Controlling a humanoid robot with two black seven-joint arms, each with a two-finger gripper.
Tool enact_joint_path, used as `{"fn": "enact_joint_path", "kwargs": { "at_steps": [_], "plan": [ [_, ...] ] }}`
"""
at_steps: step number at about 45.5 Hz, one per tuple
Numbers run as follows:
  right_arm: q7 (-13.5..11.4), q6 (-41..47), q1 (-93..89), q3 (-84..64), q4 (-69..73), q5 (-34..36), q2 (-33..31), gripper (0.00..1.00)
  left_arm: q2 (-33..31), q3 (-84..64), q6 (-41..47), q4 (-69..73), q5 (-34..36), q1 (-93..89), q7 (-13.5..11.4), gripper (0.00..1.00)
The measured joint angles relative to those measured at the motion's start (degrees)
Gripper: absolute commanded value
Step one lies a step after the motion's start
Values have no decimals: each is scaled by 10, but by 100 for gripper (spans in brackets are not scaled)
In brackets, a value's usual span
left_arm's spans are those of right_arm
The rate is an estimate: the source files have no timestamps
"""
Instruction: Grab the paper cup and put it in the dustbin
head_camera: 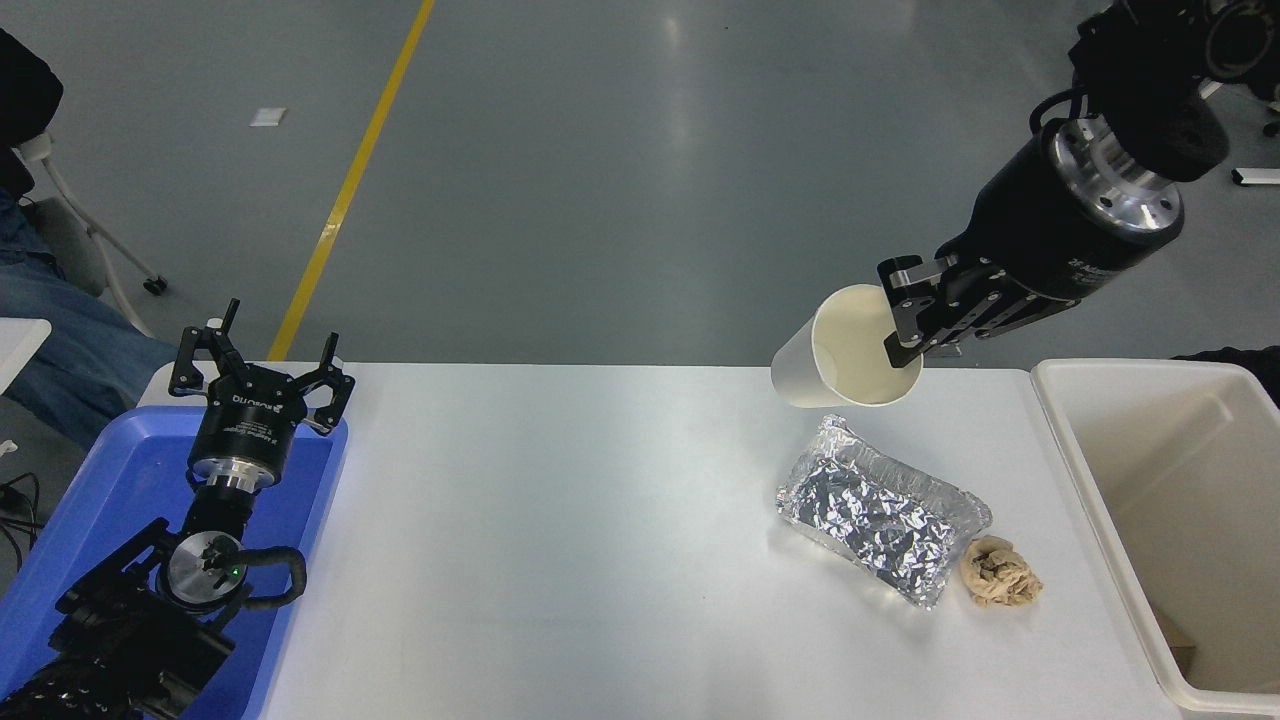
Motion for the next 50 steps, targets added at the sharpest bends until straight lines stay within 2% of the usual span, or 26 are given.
{"fn": "enact_joint_path", "kwargs": {
  "at_steps": [7, 21, 31, 40, 50],
  "plan": [
    [2, 0, 1, -38, -19, -66, -72, 0, 0, 0, 0, 0, 0, 0, 0, 100],
    [5, 0, -92, -39, -177, -249, -275, 0, 0, 0, 0, 0, 0, 1, 0, 100],
    [6, -11, -266, 43, -278, -299, -354, 0, 0, 0, 0, 0, 0, 1, 0, 100],
    [6, -94, -477, 140, -375, -306, -359, 0, 1, 0, 0, 0, 0, 1, 0, 100],
    [4, -177, -733, 277, -539, -256, -288, 0, 1, 0, 0, 0, 0, 0, 0, 100]
  ]
}}
